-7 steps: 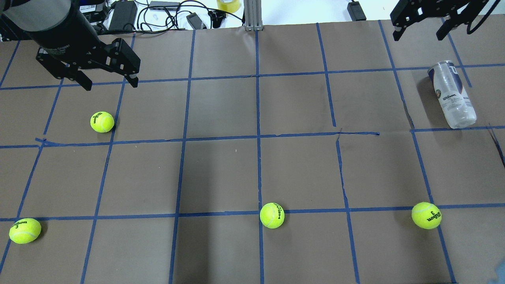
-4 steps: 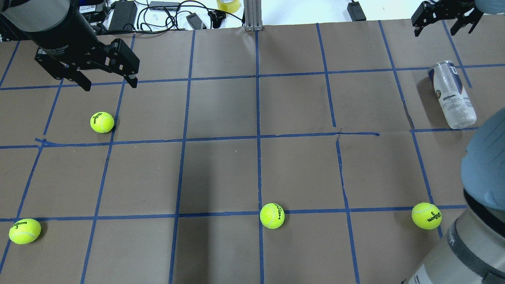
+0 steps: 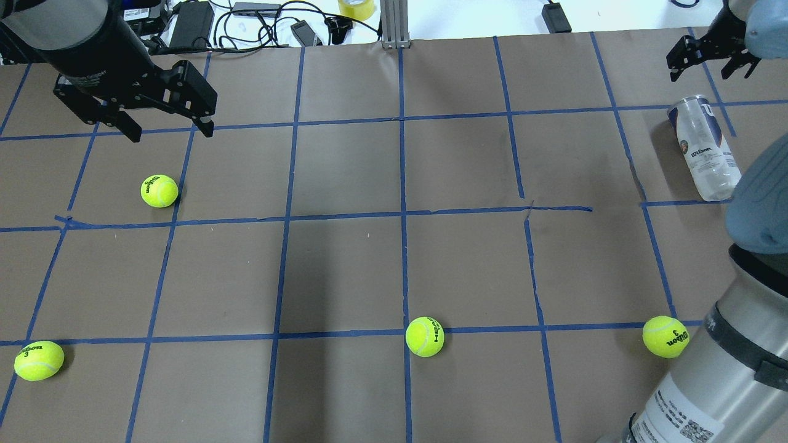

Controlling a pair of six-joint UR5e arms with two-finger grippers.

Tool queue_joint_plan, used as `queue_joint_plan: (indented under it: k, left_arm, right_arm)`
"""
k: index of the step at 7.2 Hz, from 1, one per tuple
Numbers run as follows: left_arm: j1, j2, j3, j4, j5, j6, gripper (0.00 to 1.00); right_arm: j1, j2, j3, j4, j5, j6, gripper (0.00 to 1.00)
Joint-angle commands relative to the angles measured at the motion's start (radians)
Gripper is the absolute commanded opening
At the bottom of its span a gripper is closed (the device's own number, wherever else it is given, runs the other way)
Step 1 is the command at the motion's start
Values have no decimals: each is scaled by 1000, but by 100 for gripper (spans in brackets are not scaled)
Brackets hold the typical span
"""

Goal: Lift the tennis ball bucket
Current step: 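Move the right gripper down onto the upright Wilson ball can and grasp it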

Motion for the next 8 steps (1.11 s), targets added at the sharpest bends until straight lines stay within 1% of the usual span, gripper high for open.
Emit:
queue_joint_plan:
  k: [1,3,4,5,6,7,8]
  left_arm:
    - [1,0,0,0,0,0,100]
    - [1,0,0,-1,0,2,100]
    - [2,0,0,-1,0,2,100]
    - [2,0,0,0,0,2,100]
    - [2,0,0,0,0,2,100]
    - [2,0,0,0,0,2,100]
    - [2,0,0,0,0,2,100]
  right_arm:
    - [-17,36,13,-3,-1,-24,100]
    - [-21,57,16,-4,-1,-86,100]
    - [-23,60,16,-3,1,-88,96]
    - [-23,62,16,-1,-1,-93,80]
    - [-24,54,16,10,1,-120,59]
    - [-21,21,15,20,-2,-151,51]
    - [-17,-37,12,104,-1,-206,43]
